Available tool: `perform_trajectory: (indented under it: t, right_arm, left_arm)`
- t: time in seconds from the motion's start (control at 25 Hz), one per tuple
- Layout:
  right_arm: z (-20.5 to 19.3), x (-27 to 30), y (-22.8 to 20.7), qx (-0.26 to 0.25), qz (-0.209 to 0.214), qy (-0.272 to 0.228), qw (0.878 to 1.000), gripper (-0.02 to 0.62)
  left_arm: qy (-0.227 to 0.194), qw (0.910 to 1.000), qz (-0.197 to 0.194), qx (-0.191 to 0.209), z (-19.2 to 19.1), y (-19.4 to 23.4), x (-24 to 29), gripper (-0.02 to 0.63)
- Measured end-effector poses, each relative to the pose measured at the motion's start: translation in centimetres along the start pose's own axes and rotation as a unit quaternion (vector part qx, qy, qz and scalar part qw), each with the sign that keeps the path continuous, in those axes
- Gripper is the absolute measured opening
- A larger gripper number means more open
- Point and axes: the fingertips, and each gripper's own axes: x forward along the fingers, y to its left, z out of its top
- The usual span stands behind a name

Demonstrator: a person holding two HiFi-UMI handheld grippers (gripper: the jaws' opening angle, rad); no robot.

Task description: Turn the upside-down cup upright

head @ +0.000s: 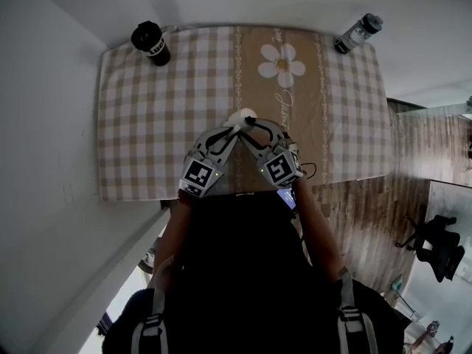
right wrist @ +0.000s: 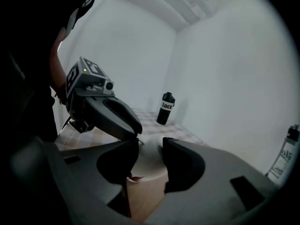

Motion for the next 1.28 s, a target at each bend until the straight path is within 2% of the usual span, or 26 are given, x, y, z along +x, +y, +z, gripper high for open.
perform_trajectory:
  t: [0.12, 0.28, 0.44, 0.6, 0.68, 0.76, 0.92, 1.28]
  right_arm:
    - [-0.1, 0.2, 0.2, 0.003, 0.005, 0.000, 1.000, 0.186]
    - [-0.5, 0.5, 0.4, 0.048, 0.006, -0.012, 0.999, 0.245]
    - [-0.5, 0.9, 0.0, 0.060, 0.000, -0.015, 0.998, 0.267]
    - [-1.7, 1.5, -0.2, 0.131, 0.021, -0.006, 0.991, 0.357]
    - [-2.0, 1.9, 0.4, 0.150, 0.038, -0.007, 0.988, 0.356]
    - [-2.0, 2.2, 1.0, 0.149, 0.046, -0.007, 0.988, 0.325]
    - [-2.0, 2.6, 1.5, 0.147, 0.048, -0.004, 0.988, 0.314]
    - [-2.2, 3.1, 2.5, 0.106, 0.055, 0.018, 0.993, 0.316]
  left_arm:
    - [0.005, 1.0000, 0.001, -0.002, -0.4, 0.1, -0.4, 0.066]
    - [0.009, 0.9999, 0.004, -0.005, -1.3, 0.2, -1.0, 0.066]
    - [0.006, 0.9999, 0.006, -0.007, -1.2, 0.6, -1.1, 0.066]
    - [0.020, 0.9998, 0.000, 0.007, -2.0, 0.6, -1.6, 0.066]
    - [0.030, 0.9995, 0.000, 0.012, -2.5, 0.6, -1.9, 0.066]
    - [0.036, 0.9993, 0.002, 0.012, -2.9, 0.7, -2.2, 0.066]
    - [0.038, 0.9992, 0.007, 0.006, -3.3, 0.9, -2.4, 0.066]
    - [0.051, 0.9987, 0.008, 0.004, -4.4, 0.9, -3.0, 0.066]
